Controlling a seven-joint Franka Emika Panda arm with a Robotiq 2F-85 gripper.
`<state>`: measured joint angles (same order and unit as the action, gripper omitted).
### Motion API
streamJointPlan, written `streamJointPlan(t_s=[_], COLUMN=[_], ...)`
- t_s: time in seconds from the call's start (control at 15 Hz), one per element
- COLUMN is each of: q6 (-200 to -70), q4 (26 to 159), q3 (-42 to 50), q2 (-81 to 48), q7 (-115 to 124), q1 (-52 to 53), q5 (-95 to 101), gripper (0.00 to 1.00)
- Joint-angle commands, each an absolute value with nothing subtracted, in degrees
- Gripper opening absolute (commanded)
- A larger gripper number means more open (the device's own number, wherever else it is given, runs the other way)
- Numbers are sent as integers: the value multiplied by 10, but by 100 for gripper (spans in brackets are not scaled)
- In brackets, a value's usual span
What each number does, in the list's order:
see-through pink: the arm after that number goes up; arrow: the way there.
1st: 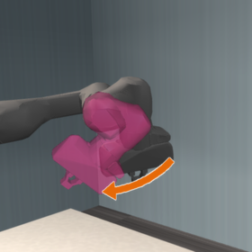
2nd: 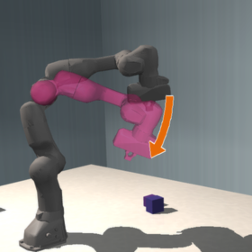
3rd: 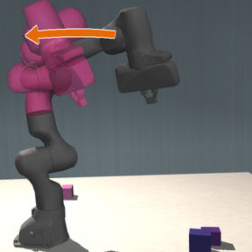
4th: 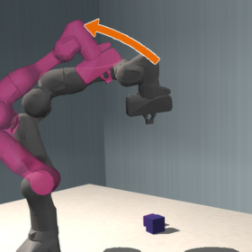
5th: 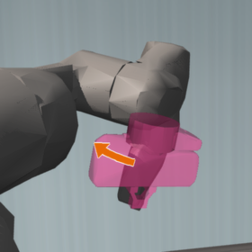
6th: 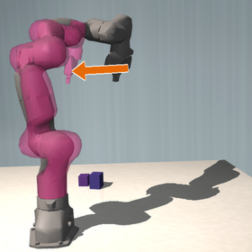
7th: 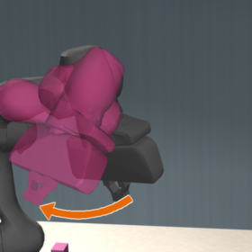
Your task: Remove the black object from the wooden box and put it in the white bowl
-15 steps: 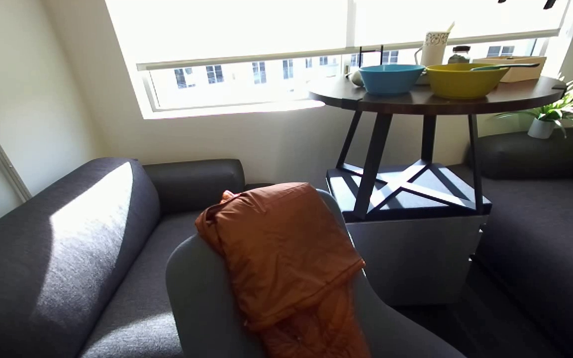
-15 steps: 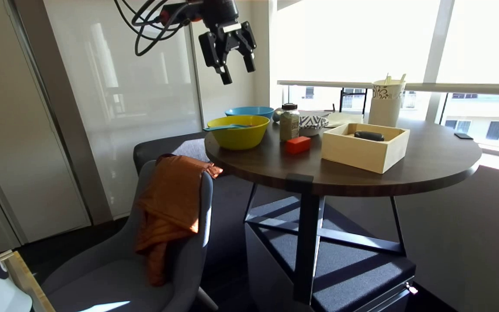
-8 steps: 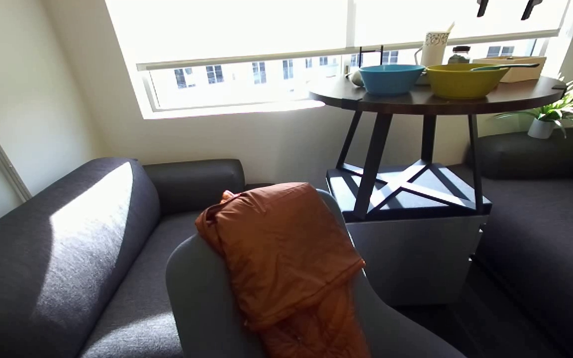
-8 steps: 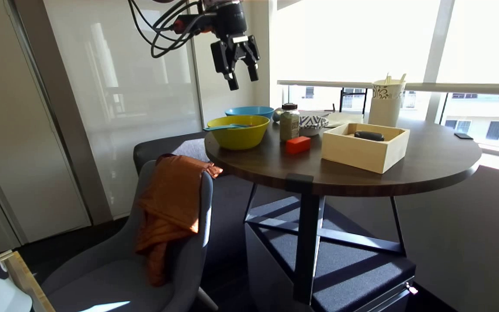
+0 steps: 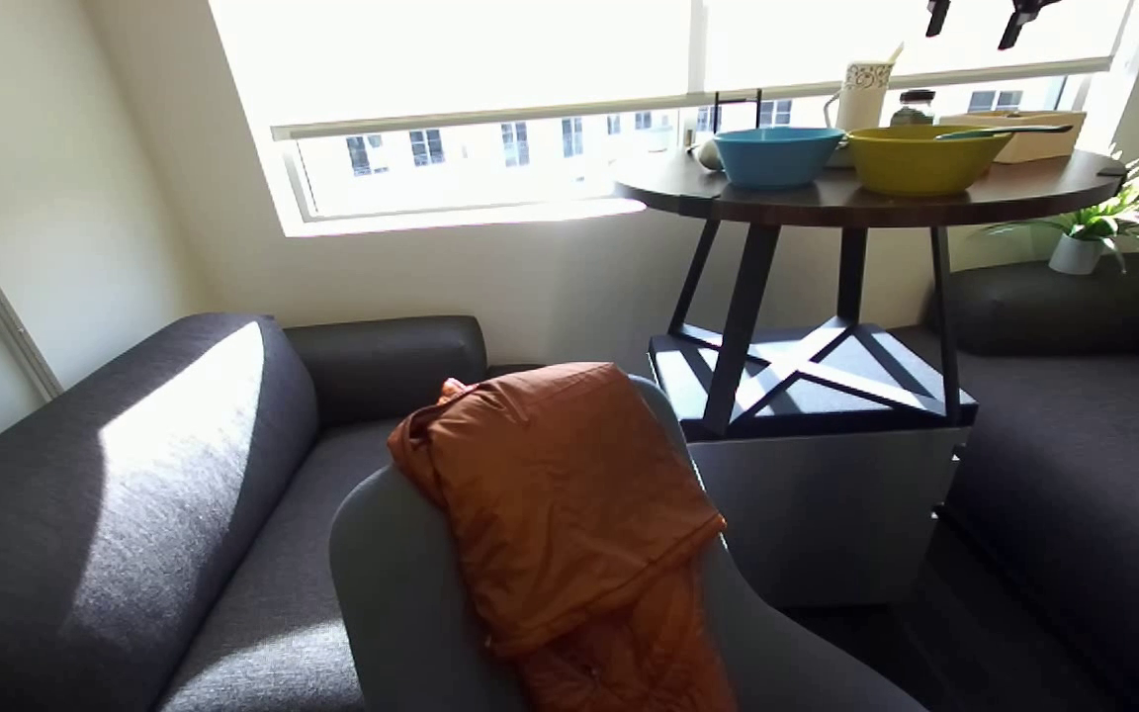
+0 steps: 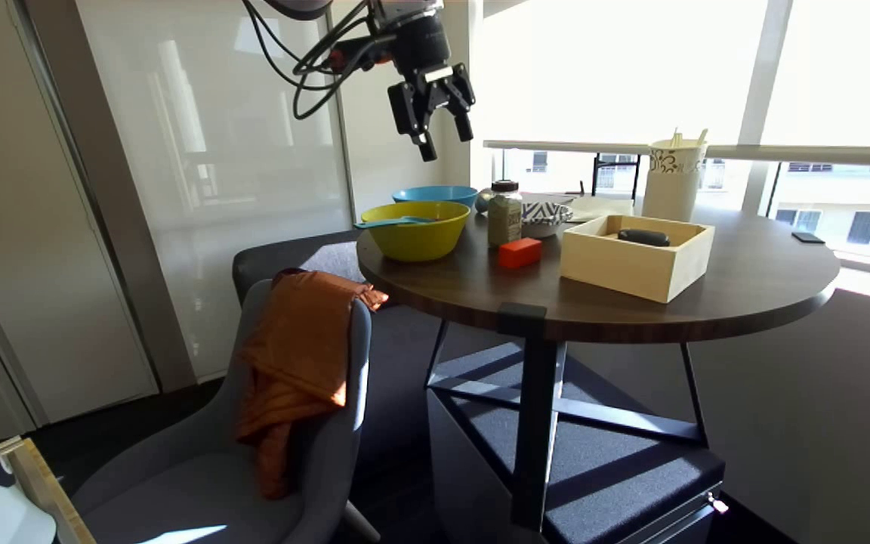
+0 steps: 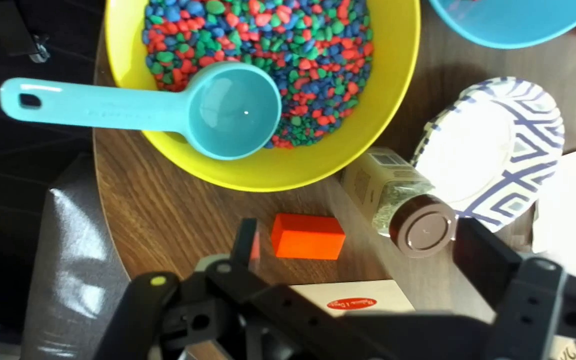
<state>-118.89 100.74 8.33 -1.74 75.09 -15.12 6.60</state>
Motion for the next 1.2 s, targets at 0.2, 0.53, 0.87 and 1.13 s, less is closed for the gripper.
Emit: streamJointPlan(t_s=[0.2, 0.53, 0.87, 1.13], q6=[-1123, -1047, -987, -1011], q4=[840, 736, 686, 725], q3=[120, 148, 155, 154], q2=[-136, -193, -203, -190], q7=[815, 811, 607, 669], q1=[-137, -148, -186, -174], q5=[75, 57, 42, 62], gripper=[100, 100, 100, 100])
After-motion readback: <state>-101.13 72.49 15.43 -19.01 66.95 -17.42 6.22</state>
